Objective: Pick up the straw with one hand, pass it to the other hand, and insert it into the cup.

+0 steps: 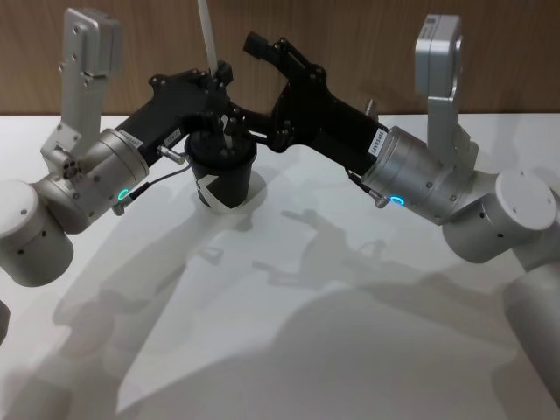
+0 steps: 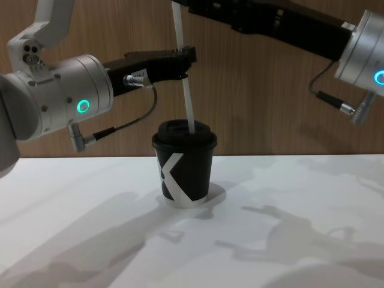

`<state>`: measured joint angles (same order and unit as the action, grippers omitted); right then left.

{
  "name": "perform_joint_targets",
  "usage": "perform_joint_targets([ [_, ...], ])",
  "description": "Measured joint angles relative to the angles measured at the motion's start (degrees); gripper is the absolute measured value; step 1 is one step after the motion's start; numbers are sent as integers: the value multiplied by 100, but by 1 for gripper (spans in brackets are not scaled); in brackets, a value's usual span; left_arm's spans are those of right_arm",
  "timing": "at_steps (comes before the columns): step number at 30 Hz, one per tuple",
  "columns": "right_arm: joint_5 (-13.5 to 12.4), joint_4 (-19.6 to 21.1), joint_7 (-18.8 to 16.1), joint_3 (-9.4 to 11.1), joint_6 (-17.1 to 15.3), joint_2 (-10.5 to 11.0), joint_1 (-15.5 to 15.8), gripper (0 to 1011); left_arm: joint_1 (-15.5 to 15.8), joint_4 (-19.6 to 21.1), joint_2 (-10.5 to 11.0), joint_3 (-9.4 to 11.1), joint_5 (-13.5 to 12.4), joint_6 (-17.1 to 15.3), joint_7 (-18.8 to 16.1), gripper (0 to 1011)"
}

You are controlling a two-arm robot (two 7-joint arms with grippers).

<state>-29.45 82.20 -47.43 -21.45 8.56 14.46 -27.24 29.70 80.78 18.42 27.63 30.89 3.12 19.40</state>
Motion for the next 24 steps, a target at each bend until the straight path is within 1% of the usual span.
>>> perform_joint_targets([
  [24,0,0,0,0,0,0,0,1001,-223,352,60,-170,-77,-22,29,15],
])
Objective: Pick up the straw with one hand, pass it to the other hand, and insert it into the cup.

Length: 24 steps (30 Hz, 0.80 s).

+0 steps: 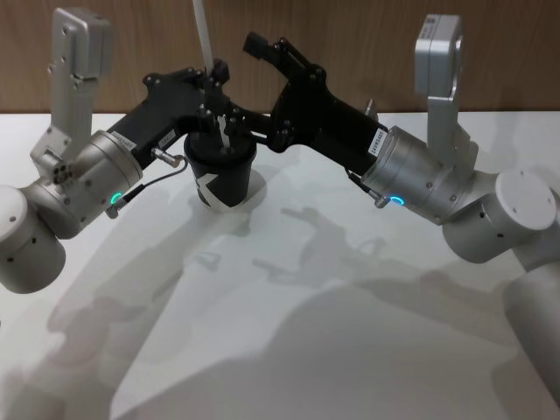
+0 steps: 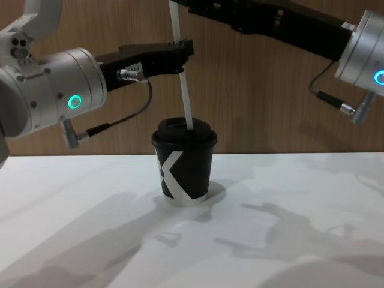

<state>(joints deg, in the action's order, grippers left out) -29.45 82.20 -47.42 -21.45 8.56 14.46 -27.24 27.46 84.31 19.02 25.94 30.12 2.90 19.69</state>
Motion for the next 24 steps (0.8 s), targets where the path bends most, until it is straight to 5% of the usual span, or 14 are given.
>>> perform_joint_targets([
  [24,0,0,0,0,0,0,0,1001,-80,47,-69,-80,-142,-1,1,15],
])
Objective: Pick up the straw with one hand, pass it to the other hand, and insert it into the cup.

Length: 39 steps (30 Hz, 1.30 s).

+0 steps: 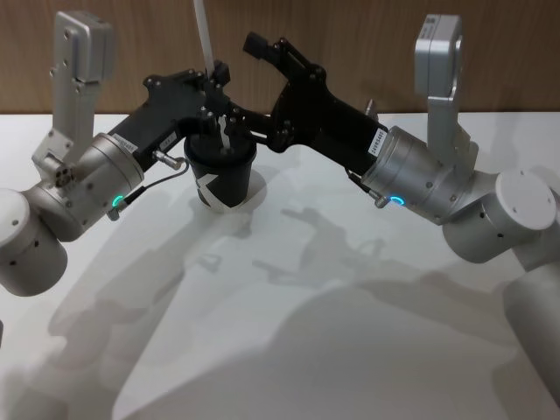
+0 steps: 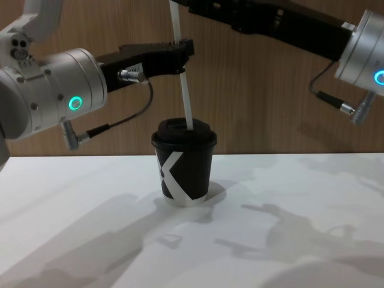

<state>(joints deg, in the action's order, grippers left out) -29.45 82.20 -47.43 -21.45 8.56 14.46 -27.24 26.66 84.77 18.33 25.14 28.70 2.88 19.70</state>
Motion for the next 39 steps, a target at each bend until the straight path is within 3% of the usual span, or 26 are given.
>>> perform_joint_targets([
  [23,0,0,0,0,0,0,0,1001,111,-387,-185,-6,-110,-93,87,15],
  [31,0,0,0,0,0,0,0,1001,152,-512,-241,-15,-110,-167,140,169],
  [39,0,0,0,0,0,0,0,1001,112,-518,-241,-67,-94,-248,211,441],
])
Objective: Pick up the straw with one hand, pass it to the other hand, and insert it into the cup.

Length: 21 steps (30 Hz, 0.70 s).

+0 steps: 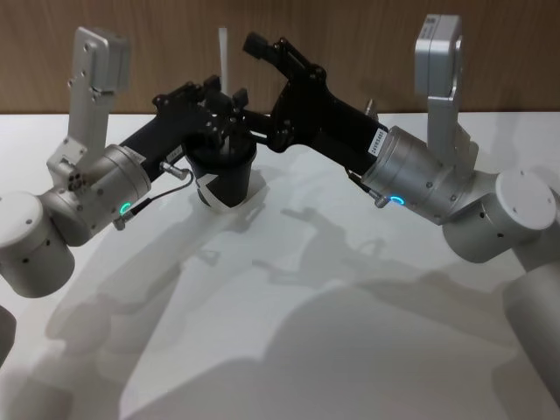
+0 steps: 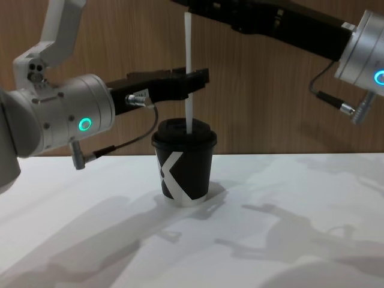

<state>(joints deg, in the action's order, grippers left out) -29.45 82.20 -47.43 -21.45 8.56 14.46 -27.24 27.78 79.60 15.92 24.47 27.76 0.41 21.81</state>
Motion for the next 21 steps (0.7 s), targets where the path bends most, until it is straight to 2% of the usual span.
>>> perform_joint_targets([
  [2,0,0,0,0,0,0,0,1001,-28,31,16,-15,5,-10,7,503],
  [3,0,0,0,0,0,0,0,1001,-72,77,41,-34,12,-24,19,567],
  [4,0,0,0,0,0,0,0,1001,-91,100,53,-44,18,-32,25,567],
  [7,0,0,0,-1,0,0,0,1001,-189,212,115,-95,51,-58,49,686],
  [10,0,0,9,-5,0,1,0,1001,-267,301,164,-138,90,-76,70,746],
  [14,22,11,56,-17,-1,11,12,1001,-445,504,283,-233,201,-124,134,897],
  [19,92,56,168,-38,-20,52,75,1001,-617,688,405,-317,333,-175,205,1001],
  [21,121,88,227,-40,-40,83,126,1001,-718,788,483,-362,409,-201,253,1001],
])
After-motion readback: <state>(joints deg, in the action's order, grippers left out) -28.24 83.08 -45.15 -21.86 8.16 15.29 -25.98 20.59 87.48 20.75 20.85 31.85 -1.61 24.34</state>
